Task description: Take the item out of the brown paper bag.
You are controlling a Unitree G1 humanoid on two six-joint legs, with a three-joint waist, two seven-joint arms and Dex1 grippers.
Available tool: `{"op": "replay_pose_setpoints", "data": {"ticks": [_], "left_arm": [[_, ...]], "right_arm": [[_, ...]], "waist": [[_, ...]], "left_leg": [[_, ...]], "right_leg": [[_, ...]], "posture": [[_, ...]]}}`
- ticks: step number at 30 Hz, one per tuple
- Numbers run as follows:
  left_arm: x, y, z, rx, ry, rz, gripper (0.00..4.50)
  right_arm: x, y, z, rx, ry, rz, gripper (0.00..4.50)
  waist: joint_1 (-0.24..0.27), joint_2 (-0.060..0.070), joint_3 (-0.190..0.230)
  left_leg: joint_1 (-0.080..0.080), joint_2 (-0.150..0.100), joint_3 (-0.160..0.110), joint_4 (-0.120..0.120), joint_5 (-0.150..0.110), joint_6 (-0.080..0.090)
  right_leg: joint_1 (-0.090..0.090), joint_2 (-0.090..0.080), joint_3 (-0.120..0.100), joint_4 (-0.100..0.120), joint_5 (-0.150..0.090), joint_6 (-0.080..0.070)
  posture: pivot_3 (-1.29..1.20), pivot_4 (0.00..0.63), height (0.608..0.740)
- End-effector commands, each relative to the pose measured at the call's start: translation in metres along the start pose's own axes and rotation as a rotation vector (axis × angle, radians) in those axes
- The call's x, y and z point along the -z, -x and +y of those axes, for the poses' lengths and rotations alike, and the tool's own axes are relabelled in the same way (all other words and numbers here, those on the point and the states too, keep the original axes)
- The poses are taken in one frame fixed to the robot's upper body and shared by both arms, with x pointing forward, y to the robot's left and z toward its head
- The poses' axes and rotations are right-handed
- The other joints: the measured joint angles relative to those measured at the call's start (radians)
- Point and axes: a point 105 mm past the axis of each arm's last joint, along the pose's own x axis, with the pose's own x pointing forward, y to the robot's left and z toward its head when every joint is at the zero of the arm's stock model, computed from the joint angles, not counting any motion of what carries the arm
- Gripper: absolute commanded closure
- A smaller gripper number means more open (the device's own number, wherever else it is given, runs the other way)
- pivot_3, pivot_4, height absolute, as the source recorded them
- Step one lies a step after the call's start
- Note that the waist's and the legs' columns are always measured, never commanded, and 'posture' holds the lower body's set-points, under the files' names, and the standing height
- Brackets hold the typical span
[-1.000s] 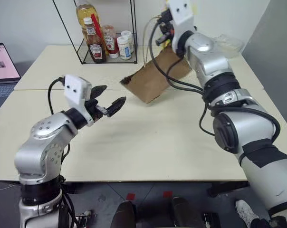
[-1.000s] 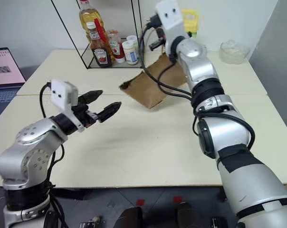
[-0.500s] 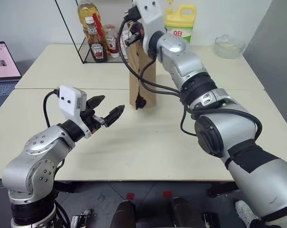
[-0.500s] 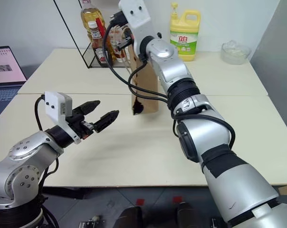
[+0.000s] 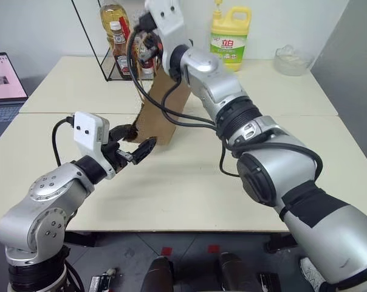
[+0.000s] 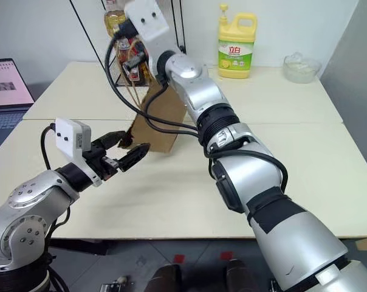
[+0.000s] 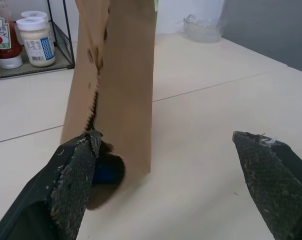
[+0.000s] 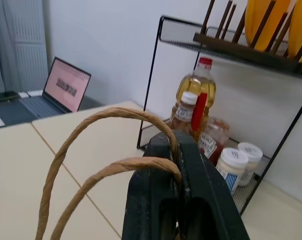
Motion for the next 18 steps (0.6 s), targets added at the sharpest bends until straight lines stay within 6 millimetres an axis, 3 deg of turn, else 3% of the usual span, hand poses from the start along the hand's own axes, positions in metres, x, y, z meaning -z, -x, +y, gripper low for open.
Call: {"op": "replay_pose_setpoints", "data": {"ticks": [1,5,18], "left_arm": [[-0.012,0.004,-0.004,0.004,-0.036,-0.046,0.0],[-0.013,0.003,-0.003,0.011,-0.035,-0.046,0.0],[-0.018,-0.006,-0.003,0.056,-0.053,-0.05,0.0]], "right_arm": [[-0.003,0.001,-0.005,0.02,0.06,-0.019,4.43],[0.011,0.004,-0.009,0.026,0.093,0.021,4.43],[0.02,0.02,-0.048,0.06,0.299,0.097,4.43]], "waist": [[0.0,-0.001,0.001],[-0.002,-0.002,0.001],[-0.002,-0.002,0.001]], "left_leg": [[0.0,0.0,0.0,0.0,0.0,0.0],[0.0,0.0,0.0,0.0,0.0,0.0],[0.0,0.0,0.0,0.0,0.0,0.0]], "right_leg": [[0.0,0.0,0.0,0.0,0.0,0.0],[-0.001,0.0,0.0,0.0,0.0,0.0],[-0.001,0.0,0.0,0.001,0.0,0.0]], "posture": [[0.0,0.15,0.74],[0.0,0.15,0.74],[0.0,0.15,0.74]]}}
